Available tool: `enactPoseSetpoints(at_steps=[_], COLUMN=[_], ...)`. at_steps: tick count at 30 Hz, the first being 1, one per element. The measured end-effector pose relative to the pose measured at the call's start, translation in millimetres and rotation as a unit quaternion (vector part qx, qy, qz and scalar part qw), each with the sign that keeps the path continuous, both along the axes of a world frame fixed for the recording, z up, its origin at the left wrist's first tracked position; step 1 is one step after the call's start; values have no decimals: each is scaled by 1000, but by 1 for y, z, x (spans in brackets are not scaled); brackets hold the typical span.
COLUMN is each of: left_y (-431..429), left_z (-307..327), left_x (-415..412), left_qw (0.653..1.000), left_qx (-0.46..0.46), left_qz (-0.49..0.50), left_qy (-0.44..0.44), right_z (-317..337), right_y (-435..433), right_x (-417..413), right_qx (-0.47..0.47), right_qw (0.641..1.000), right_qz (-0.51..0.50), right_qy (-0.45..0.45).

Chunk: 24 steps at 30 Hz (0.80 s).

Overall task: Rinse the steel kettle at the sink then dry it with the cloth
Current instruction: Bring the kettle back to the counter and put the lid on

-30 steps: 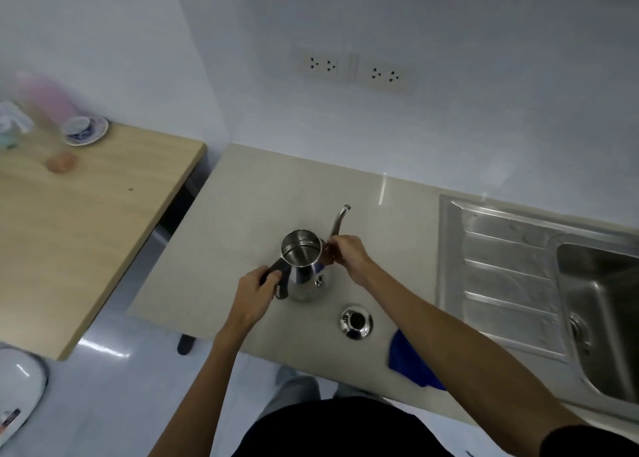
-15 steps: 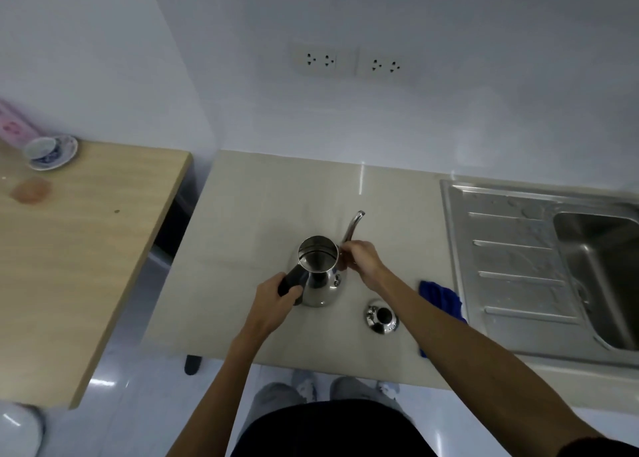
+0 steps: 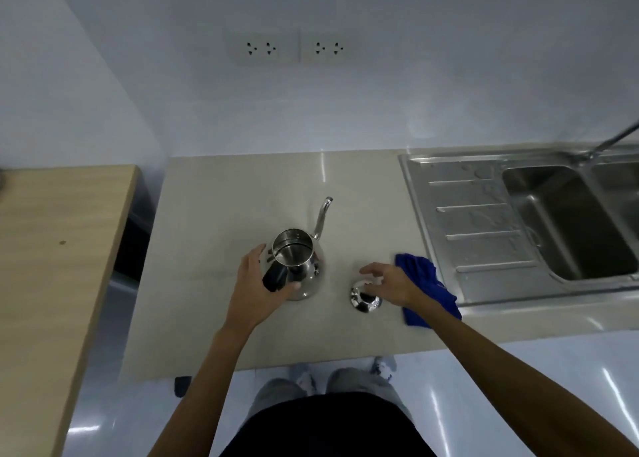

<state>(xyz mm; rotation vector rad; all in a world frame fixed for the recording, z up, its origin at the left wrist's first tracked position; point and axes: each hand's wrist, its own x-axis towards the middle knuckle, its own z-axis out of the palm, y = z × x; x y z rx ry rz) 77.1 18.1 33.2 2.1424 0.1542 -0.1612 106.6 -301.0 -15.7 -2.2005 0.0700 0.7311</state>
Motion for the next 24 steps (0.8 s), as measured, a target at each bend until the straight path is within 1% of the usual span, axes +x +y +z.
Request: enactPoseSetpoints(at_steps=[4,6,9,14,18,24], left_y=[-7,-10,-11,-13,-12,-15], left_z=[-3,-4,-7,-12,-12,-14], left_x=[5,6,8,8,8,8], left_qw=[999,999,998,998,998,997], left_qx=[-4,-9,-18,-20,-31,-52], left_qz=[-19,-19,-2,12,20,30], left_qy=[-31,-42,-53,-60,-51,-46], right_z=[-13,-22,-26,-25,-9,68], right_y=[-7,-6,-3,2,8,47], right_x=[-18,-24,-29,-29,-18,26], right_qx=[-45,-56,-49,-41,-7,102], right_qw=[998,996,993,989,984,960], right_qz=[29,21,-19,-14,-17,-34], right_qy=[-34,-62,-109,-145,-179,-258])
